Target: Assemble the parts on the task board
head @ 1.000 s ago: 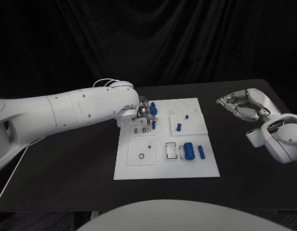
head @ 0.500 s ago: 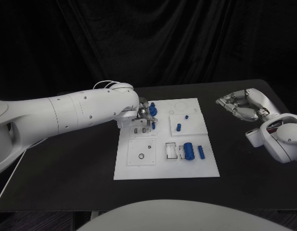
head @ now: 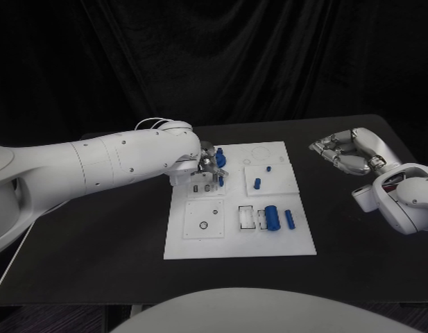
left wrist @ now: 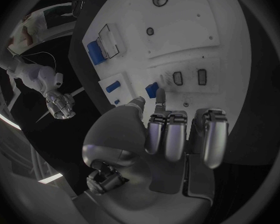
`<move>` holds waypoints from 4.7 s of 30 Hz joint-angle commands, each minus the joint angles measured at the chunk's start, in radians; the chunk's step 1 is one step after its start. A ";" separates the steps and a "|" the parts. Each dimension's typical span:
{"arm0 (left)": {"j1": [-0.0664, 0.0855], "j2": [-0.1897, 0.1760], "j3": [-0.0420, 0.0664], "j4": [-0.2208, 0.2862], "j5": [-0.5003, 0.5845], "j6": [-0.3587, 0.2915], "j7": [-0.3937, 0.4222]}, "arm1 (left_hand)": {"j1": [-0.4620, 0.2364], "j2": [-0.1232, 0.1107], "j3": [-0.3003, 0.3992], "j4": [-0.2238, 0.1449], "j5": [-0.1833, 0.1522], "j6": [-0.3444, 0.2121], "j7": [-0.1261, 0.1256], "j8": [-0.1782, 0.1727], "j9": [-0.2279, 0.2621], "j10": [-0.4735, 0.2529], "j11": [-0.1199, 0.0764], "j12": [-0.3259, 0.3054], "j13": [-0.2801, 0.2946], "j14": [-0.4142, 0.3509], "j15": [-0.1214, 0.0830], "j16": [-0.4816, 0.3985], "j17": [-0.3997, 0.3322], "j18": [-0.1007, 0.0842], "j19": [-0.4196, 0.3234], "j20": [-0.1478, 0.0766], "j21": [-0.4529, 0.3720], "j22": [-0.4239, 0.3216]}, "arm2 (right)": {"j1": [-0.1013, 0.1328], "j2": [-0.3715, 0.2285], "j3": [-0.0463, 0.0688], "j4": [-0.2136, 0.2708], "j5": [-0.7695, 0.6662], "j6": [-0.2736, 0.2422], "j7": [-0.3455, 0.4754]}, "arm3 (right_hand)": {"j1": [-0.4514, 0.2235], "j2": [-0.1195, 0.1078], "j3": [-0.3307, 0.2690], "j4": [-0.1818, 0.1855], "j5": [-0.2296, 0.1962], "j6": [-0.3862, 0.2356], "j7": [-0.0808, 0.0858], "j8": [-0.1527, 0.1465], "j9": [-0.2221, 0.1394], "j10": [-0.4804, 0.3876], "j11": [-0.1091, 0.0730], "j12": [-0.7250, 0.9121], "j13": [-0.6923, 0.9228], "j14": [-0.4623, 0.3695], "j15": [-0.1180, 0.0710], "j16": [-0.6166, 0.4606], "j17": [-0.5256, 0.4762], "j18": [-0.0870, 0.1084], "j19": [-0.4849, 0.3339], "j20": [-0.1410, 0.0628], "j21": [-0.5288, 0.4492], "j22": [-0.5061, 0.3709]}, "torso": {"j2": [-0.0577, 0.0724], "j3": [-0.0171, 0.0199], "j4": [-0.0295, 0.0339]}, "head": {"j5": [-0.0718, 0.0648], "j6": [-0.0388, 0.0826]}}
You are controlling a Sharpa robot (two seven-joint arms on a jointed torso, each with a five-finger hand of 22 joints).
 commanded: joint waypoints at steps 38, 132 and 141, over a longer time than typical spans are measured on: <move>-0.015 0.012 0.001 -0.015 0.001 0.039 0.010 | 0.010 -0.003 0.029 -0.022 0.039 0.027 -0.004 -0.042 0.017 0.106 0.000 -0.001 0.263 0.104 -0.003 0.003 0.263 0.023 -0.015 0.000 -0.016 0.086 | -0.004 0.005 0.001 0.000 0.000 0.000 0.000 | 0.031 -0.013 0.022 -0.008 0.032 -0.006 0.001 0.002 0.001 -0.007 -0.002 -0.008 -0.009 0.004 -0.001 0.008 0.004 0.013 -0.005 -0.001 -0.008 0.194 | -0.002 0.0020 0.0000 | -0.023 0.000; -0.057 -0.129 0.001 0.100 0.001 -0.085 -0.020 | -0.095 -0.092 0.379 -0.177 0.227 0.092 -0.011 -0.161 0.171 0.106 -0.010 -0.001 0.263 0.104 -0.012 0.003 0.263 0.022 -0.003 -0.010 -0.028 0.101 | -0.022 -0.011 0.001 -0.006 0.000 0.023 -0.031 | 0.084 -0.033 0.080 -0.046 0.136 -0.009 0.006 0.011 0.010 -0.028 0.001 -0.020 -0.043 -0.001 0.000 0.003 -0.002 0.015 -0.007 -0.001 -0.017 0.192 | -0.005 0.0000 0.0016 | 0.009 0.000; -0.060 -0.131 0.001 0.108 0.001 -0.088 -0.018 | -0.096 -0.091 0.380 -0.177 0.226 0.094 -0.012 -0.161 0.172 0.106 -0.010 -0.001 0.263 0.104 -0.013 0.003 0.263 0.022 -0.003 -0.010 -0.029 0.101 | -0.022 -0.008 0.001 -0.011 0.000 0.027 -0.034 | 0.085 -0.033 0.082 -0.047 0.139 -0.009 0.006 0.011 0.010 -0.032 0.001 -0.023 -0.047 -0.002 0.000 0.003 -0.003 0.015 -0.007 -0.001 -0.018 0.192 | -0.003 0.0019 -0.0005 | 0.013 0.000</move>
